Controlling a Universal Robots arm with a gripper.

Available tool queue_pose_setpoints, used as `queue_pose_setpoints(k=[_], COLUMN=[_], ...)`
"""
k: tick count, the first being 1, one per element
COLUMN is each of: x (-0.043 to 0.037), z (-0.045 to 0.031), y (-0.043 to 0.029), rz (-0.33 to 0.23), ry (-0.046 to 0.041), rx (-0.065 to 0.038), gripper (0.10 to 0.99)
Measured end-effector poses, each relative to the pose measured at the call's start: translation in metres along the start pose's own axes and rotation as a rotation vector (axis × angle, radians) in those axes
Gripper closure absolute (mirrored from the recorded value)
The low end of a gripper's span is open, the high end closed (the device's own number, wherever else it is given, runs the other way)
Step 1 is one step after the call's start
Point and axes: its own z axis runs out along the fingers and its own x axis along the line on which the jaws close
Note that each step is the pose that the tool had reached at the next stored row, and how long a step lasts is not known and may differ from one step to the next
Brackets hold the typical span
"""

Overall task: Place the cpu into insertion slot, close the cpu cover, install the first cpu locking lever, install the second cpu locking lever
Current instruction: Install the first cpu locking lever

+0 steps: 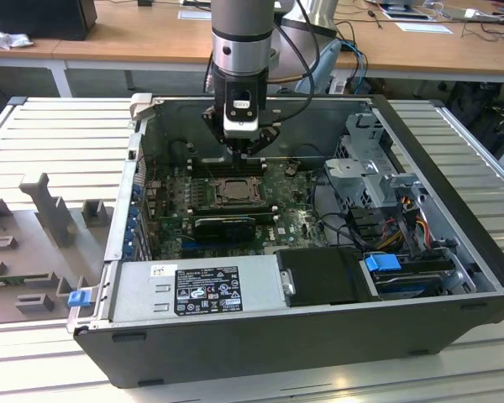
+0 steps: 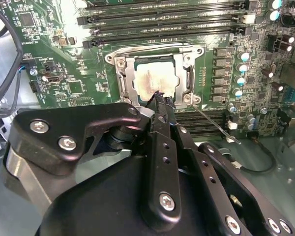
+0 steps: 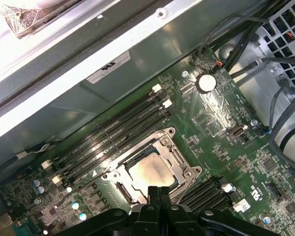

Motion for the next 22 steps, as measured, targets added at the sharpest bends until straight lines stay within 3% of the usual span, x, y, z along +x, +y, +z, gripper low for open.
queue_pose_setpoints(k=[20, 22], x=[0.0024, 0.0026], z=[-0.0001, 0.0001], y=[-0.0019, -0.0021], rz=[-0.069, -0.104], ry=[0.0019, 0.0029], rx=[-0.001, -0.002], gripper=[0.98, 0.98])
